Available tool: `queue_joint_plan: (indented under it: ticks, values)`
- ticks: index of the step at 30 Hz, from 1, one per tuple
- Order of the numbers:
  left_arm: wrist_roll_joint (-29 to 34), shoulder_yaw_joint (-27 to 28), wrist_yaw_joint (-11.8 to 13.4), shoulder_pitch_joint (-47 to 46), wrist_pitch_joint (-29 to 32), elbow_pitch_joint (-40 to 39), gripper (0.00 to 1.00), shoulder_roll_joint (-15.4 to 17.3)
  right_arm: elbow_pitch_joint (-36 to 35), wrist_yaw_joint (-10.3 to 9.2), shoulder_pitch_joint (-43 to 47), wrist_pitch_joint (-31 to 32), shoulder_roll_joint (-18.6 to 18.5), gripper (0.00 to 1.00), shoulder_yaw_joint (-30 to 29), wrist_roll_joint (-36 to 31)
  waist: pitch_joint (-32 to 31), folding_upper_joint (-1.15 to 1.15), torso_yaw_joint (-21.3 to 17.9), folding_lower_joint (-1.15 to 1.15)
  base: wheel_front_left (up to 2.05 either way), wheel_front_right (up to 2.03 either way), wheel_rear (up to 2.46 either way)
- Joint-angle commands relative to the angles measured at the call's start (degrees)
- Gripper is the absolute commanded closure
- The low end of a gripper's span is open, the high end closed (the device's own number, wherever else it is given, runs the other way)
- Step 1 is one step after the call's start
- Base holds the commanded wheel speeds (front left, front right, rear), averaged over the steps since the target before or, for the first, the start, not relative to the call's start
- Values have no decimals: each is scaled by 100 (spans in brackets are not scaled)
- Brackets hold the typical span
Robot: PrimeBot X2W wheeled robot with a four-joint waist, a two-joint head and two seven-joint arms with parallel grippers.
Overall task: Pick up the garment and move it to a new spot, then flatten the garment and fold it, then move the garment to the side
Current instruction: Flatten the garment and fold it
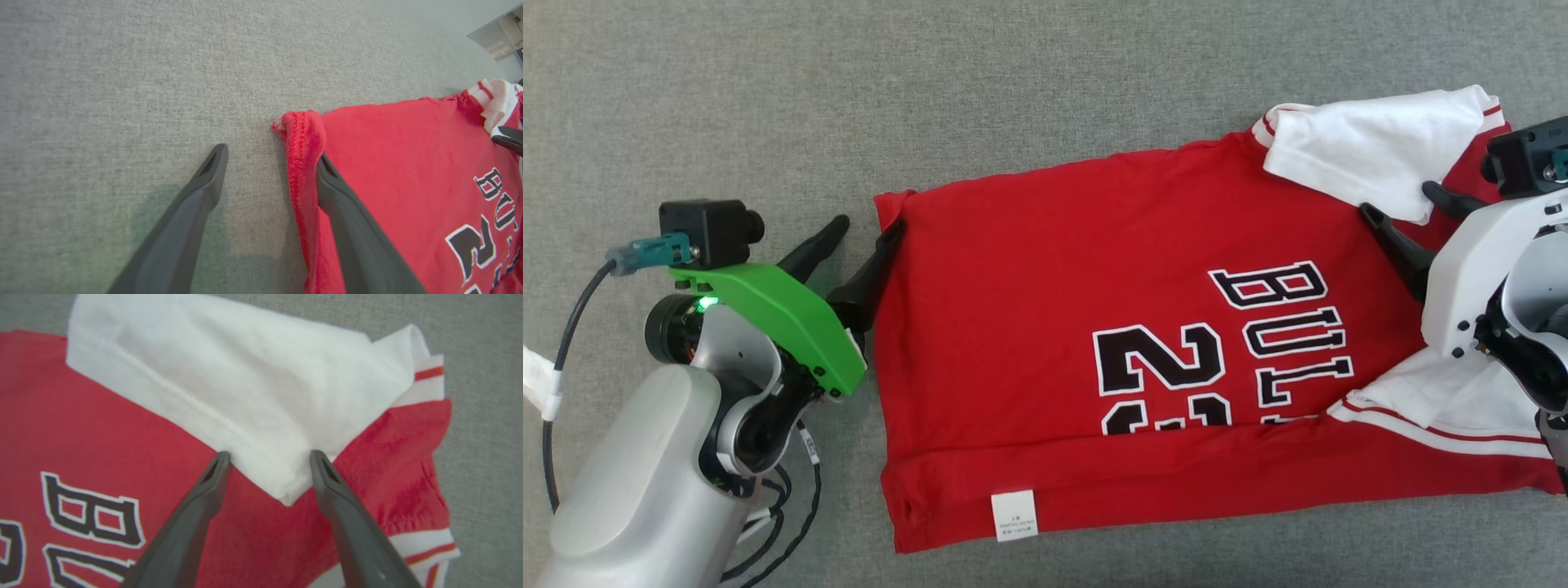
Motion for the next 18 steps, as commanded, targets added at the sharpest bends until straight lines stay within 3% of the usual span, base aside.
queue_joint_plan:
  ticks: [1,5,6,7,8,9,10,11,18]
  values:
    - [40,8,-44,-135,-28,117,0,-37,60,0,-79,-60,-10,0,35,-43,54,0,17,0,0,0,0]
    - [45,19,-127,-321,-100,411,0,-89,235,0,-109,-138,2,0,128,-57,112,0,-1,0,0,0,0]
    - [48,19,-150,-355,-114,477,8,-106,271,0,-122,-158,14,0,149,-45,118,0,-6,0,0,0,0]
    - [44,19,-168,-377,-133,530,36,-117,289,0,-130,-173,19,0,163,-35,117,0,-11,0,0,0,0]
    - [34,-2,-204,-395,-132,584,57,-121,304,0,-136,-197,29,0,171,-6,112,0,-21,0,0,0,0]
    - [25,-15,-225,-401,-124,625,72,-124,303,0,-138,-213,28,0,170,12,105,0,-29,0,0,0,0]
    - [13,-23,-244,-411,-125,672,95,-131,289,0,-140,-207,12,0,169,34,95,0,-38,0,0,0,0]
    - [5,-26,-269,-419,-135,708,100,-133,275,0,-138,-222,-5,0,166,39,87,0,-47,0,0,0,0]
    - [-37,-35,-355,-356,-182,862,100,-117,185,0,-75,-279,-33,0,155,85,26,0,-92,0,0,0,0]
